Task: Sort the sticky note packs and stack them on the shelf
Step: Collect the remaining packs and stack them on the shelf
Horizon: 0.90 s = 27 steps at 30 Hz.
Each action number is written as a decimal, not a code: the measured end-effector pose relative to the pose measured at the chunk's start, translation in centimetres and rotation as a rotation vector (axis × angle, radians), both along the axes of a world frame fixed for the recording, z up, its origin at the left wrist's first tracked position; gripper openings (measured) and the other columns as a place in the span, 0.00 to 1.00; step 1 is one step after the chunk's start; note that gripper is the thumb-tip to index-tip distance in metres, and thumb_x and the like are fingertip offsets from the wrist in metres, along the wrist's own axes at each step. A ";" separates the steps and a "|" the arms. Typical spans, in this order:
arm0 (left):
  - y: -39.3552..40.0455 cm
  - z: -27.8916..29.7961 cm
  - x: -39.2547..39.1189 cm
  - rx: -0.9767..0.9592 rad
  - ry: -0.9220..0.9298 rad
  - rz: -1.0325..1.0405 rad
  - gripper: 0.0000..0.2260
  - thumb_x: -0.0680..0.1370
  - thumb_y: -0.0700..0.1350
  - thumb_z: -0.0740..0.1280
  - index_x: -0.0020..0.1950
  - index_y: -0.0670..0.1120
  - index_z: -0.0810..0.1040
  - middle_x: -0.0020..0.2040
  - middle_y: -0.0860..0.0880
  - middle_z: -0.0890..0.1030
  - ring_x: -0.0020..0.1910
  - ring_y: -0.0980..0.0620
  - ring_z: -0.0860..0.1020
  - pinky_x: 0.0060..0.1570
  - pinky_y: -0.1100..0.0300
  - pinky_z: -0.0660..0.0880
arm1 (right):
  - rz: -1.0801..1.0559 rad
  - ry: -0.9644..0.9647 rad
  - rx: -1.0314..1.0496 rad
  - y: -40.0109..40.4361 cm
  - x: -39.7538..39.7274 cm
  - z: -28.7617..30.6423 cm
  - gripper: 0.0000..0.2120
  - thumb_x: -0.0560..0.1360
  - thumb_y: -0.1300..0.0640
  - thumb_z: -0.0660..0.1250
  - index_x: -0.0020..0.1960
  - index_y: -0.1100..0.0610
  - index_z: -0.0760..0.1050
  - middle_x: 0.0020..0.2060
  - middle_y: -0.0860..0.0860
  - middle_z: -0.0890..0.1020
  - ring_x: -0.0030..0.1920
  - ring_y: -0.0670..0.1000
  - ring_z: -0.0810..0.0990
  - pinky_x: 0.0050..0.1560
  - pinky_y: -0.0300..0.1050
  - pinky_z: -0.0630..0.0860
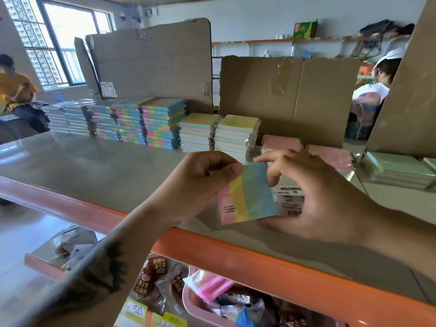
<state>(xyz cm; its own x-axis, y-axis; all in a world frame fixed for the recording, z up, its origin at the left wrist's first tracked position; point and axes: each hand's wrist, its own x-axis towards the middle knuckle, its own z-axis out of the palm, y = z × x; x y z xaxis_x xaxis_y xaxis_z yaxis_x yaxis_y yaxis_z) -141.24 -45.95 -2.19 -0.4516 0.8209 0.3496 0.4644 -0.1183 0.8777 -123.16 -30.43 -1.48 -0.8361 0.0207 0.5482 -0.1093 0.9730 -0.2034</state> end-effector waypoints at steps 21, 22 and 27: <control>-8.4 7.2 -11.6 -0.394 0.862 0.111 0.42 0.62 0.69 0.77 0.73 0.62 0.69 0.68 0.64 0.72 0.66 0.58 0.71 0.67 0.52 0.70 | -0.046 -0.010 -0.061 -6.6 -12.8 4.0 0.25 0.67 0.29 0.74 0.50 0.45 0.71 0.51 0.40 0.78 0.53 0.42 0.75 0.55 0.46 0.73; -9.0 7.4 -13.1 -0.414 0.855 0.113 0.41 0.63 0.67 0.79 0.74 0.62 0.69 0.69 0.63 0.72 0.66 0.58 0.71 0.68 0.52 0.70 | -0.060 -0.017 -0.068 -7.4 -14.3 4.0 0.25 0.67 0.30 0.73 0.51 0.45 0.72 0.50 0.39 0.77 0.53 0.40 0.74 0.53 0.45 0.72; -11.7 9.1 -21.7 -0.511 0.864 0.183 0.44 0.57 0.70 0.74 0.72 0.58 0.72 0.66 0.57 0.75 0.64 0.53 0.73 0.64 0.54 0.70 | -0.188 -0.227 -0.082 -11.0 -20.4 3.1 0.35 0.68 0.24 0.65 0.68 0.41 0.67 0.68 0.40 0.71 0.68 0.47 0.71 0.69 0.54 0.69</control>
<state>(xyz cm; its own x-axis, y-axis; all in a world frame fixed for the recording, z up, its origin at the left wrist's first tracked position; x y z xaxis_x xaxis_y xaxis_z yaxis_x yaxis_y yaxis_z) -162.94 -57.70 6.90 -0.3448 0.9067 0.2428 0.9362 0.3131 0.1599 -143.58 -41.39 1.64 -0.9143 0.2226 0.3383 0.1278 0.9513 -0.2804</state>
